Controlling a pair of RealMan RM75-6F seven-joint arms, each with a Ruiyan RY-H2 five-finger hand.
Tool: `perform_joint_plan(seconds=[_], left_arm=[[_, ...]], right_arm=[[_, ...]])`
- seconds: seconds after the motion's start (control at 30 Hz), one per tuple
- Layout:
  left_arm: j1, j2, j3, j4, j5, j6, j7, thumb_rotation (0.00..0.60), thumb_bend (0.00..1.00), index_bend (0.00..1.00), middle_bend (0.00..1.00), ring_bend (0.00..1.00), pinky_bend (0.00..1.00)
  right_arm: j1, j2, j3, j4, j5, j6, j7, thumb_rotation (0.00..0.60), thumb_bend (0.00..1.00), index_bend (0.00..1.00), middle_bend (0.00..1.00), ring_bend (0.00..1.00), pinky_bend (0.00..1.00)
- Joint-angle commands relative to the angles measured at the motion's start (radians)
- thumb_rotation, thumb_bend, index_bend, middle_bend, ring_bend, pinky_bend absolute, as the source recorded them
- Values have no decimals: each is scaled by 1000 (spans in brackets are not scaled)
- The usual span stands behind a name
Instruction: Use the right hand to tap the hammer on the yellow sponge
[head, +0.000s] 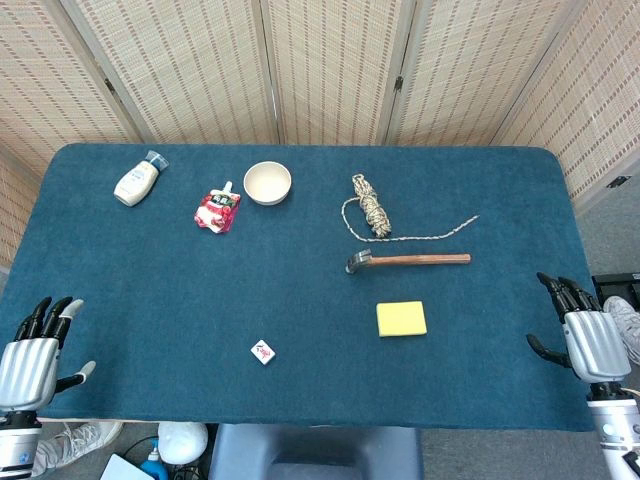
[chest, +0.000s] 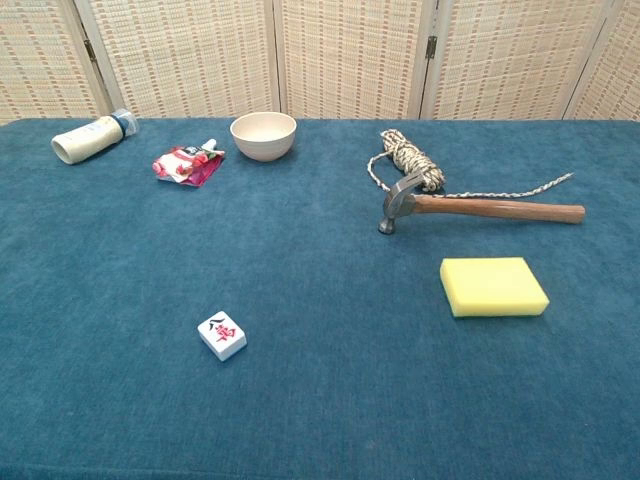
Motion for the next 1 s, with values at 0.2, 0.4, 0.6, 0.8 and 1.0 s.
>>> perform_joint_plan(seconds=[0.2,0.4,0.6,0.8,1.0], left_arm=[[0,-4,0,4,-3,-3,2,600,199,150,139,65,203],[5,-2,3,4,-3,1,-5,600,199,150,139,65,203],[22,2,13,9,0,16,-22,600,199,150,139,65,203],[37,9,17,16,2,31,-37,600,199,148,139,65,203],[48,14,21,21,-4,38,-43,600,199,148,139,65,204]], right_arm=[[10,-4,4,1,5,-17,-10,600,139,90,179,115,236],[72,-18,27,6,11,-93,-34,600,139,90,179,116,236],[222,-43,76,11,42,-286,-86,600,219,91,180,116,236],[390,-139,134,99,104,-476,-133,600,402,128,254,116,236],[534,-271,167,243,180,-618,-209,600,335,134,243,115,236]])
